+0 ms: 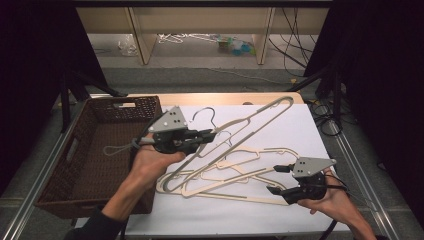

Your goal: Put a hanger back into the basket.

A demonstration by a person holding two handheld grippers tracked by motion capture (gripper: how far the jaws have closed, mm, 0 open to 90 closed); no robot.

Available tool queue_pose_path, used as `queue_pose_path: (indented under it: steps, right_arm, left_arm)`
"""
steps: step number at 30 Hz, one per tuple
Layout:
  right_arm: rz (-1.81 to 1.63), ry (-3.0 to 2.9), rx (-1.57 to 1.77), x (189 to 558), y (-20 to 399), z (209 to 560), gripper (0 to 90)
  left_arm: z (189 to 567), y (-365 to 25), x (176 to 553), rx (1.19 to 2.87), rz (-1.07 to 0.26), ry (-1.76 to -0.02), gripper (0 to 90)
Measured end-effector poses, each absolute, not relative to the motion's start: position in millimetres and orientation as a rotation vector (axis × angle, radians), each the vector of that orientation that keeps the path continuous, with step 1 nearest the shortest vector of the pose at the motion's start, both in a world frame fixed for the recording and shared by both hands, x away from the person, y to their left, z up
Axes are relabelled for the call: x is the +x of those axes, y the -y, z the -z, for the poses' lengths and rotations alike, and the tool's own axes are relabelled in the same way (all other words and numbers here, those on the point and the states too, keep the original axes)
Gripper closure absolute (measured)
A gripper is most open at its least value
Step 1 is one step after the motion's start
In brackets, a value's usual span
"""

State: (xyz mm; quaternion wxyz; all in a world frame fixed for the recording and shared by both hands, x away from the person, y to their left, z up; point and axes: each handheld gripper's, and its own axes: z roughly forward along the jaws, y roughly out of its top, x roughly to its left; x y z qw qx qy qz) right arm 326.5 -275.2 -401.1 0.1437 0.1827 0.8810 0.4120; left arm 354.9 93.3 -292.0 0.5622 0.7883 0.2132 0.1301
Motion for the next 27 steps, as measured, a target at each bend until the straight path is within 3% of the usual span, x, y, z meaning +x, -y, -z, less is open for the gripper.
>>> queue_pose_path:
  steps: [6,13,27]
  right_arm:
    - [-1.194,-2.546,0.532,325,275,406,33.0]
    - [-1.187,-2.555,0.535,324,277,410,32.5]
    - [-1.207,-2.49,0.63,324,283,414,23.1]
  left_arm:
    - [255,-128,350,1.786,-0.303,-0.555,85.7]
    - [233,-172,352,1.757,-0.399,-0.626,85.8]
    - [255,-283,363,1.749,-0.596,-0.809,85.7]
